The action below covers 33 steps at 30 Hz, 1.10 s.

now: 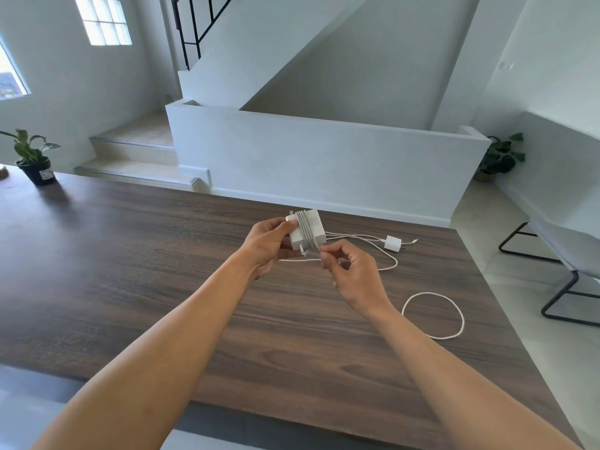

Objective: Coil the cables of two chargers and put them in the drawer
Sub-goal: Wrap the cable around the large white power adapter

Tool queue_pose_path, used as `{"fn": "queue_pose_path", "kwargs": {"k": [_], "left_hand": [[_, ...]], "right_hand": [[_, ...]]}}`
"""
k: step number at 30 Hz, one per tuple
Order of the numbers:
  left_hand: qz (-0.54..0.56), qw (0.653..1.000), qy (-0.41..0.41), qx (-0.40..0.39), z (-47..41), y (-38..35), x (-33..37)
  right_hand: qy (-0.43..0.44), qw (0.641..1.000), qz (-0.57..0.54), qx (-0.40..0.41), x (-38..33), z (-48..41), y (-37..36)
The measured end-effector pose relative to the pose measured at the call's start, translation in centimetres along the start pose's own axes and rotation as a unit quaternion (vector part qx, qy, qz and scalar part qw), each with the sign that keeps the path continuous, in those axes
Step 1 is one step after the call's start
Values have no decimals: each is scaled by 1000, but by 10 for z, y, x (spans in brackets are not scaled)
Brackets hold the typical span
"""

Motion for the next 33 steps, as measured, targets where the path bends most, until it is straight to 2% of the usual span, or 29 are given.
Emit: {"fn": "queue_pose_path", "kwargs": {"k": [5, 10, 13, 17, 21, 24, 28, 33], "left_hand": [[33, 997, -2, -71, 5, -4, 4], [26, 993, 6, -114, 7, -5, 8], [4, 987, 22, -158, 10, -7, 9], [-114, 971, 29, -207, 10, -6, 8], [-206, 949, 37, -237, 12, 2, 6], [-228, 942, 45, -243, 13, 4, 6], [-285, 929, 32, -235, 13, 4, 6], [-325, 934, -41, -145, 6, 4, 7]], "right_hand": [[-29, 999, -37, -23, 0, -5, 0], [-3, 998, 47, -45, 7, -7, 2], [-15, 994, 85, -63, 14, -10, 5], [0, 972, 196, -129, 15, -23, 15], [-33, 951, 229, -203, 0, -37, 25], [-69, 945, 209, -241, -11, -45, 29], [-112, 945, 185, -246, -15, -52, 32], [-55, 941, 254, -215, -28, -58, 18]]}}
Point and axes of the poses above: each hand's wrist, its own z-axis away from the middle knuckle, its own y-axis out of the back of the hand, x = y × z, the point moved 3 cm from there along -z, towards the middle knuckle
